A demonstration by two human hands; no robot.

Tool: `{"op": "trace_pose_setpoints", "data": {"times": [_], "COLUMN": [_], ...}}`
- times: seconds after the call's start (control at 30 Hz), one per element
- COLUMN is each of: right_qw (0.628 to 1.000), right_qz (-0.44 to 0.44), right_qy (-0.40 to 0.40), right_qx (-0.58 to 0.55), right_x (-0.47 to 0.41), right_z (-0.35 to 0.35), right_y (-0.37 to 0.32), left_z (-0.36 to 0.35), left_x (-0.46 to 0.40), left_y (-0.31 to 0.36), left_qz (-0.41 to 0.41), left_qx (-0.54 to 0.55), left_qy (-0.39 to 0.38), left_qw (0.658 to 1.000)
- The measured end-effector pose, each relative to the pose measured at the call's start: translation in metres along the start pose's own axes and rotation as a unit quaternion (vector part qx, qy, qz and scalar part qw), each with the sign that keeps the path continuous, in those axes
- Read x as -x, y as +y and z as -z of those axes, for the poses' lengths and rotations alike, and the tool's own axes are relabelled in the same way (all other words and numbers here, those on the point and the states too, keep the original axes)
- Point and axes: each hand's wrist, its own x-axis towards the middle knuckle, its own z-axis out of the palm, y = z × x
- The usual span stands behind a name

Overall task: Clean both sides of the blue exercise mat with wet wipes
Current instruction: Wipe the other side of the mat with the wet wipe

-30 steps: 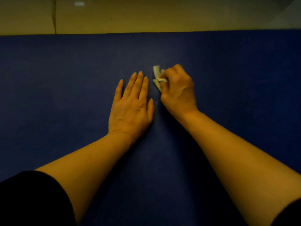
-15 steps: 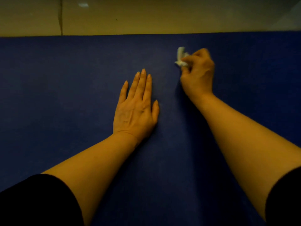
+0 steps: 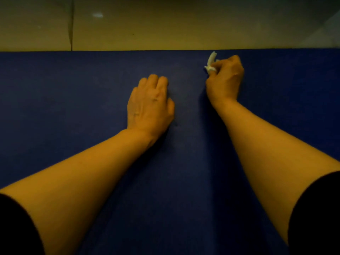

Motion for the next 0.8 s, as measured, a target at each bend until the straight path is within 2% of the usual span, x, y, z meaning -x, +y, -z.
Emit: {"op": "trace_pose_setpoints", "data": {"times": [0.07, 0.13, 0.2, 0.27, 0.37, 0.43, 0.57, 0.67, 0.73, 0.8], "right_qw": [0.999, 0.985, 0.97, 0.982, 0.999, 1.0, 0.992, 0.976, 0.975, 0.987], "right_qz": [0.026, 0.139, 0.201, 0.16, 0.031, 0.004, 0.095, 0.178, 0.189, 0.134], "right_qy": [-0.015, -0.078, -0.109, -0.085, -0.002, 0.009, -0.074, -0.12, -0.116, -0.076], "right_qx": [-0.009, -0.058, -0.079, -0.046, -0.023, -0.016, -0.048, -0.043, 0.003, 0.045], "right_x": [0.01, 0.027, 0.025, -0.001, -0.037, -0.036, -0.013, -0.018, -0.033, -0.047], "right_z": [-0.012, -0.023, -0.023, -0.02, -0.015, -0.022, -0.044, -0.046, -0.036, -0.022], "right_y": [-0.018, -0.041, -0.046, -0.03, -0.002, -0.011, -0.062, -0.063, -0.043, -0.018], "left_z": [-0.006, -0.011, -0.016, -0.021, -0.03, -0.034, -0.036, -0.035, -0.035, -0.036], "left_x": [-0.009, -0.016, -0.021, -0.023, -0.02, -0.018, -0.019, -0.018, -0.018, -0.019], "left_y": [-0.001, 0.0, 0.002, 0.005, 0.006, 0.007, 0.007, 0.004, 0.004, 0.005], "left_qz": [0.028, 0.042, 0.055, 0.054, 0.051, 0.053, 0.049, 0.054, 0.021, -0.017], "left_qx": [0.022, 0.045, 0.066, 0.055, 0.007, -0.007, 0.005, 0.023, 0.004, -0.009], "left_qy": [0.006, 0.012, 0.015, 0.008, -0.007, 0.005, 0.036, 0.038, 0.049, 0.035], "left_qw": [0.999, 0.998, 0.996, 0.997, 0.999, 0.999, 0.998, 0.998, 0.999, 0.999]}}
